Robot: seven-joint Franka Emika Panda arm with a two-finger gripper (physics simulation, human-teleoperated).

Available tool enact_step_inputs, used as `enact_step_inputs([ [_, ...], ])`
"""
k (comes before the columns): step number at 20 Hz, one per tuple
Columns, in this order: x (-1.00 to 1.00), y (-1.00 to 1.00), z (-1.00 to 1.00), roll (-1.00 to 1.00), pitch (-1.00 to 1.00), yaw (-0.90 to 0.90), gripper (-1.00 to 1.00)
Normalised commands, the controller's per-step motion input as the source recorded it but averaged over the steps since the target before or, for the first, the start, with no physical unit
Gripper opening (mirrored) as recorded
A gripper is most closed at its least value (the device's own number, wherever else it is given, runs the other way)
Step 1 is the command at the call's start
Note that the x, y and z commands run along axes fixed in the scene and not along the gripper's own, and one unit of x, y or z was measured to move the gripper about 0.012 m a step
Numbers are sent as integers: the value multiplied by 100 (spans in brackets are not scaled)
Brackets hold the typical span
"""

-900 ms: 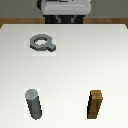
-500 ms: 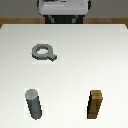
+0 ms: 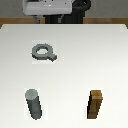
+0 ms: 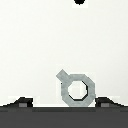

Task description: Put the loop with the handle onto the peg.

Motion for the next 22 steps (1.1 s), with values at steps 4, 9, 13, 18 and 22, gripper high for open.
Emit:
enact_step_inputs([
  [4,0,0,0,0,0,100,100],
  [9,0,0,0,0,0,100,100],
  [13,0,-25,0,0,0,8,100],
  [18,20,0,0,0,0,0,100],
  [22,0,-25,0,0,0,0,100],
])
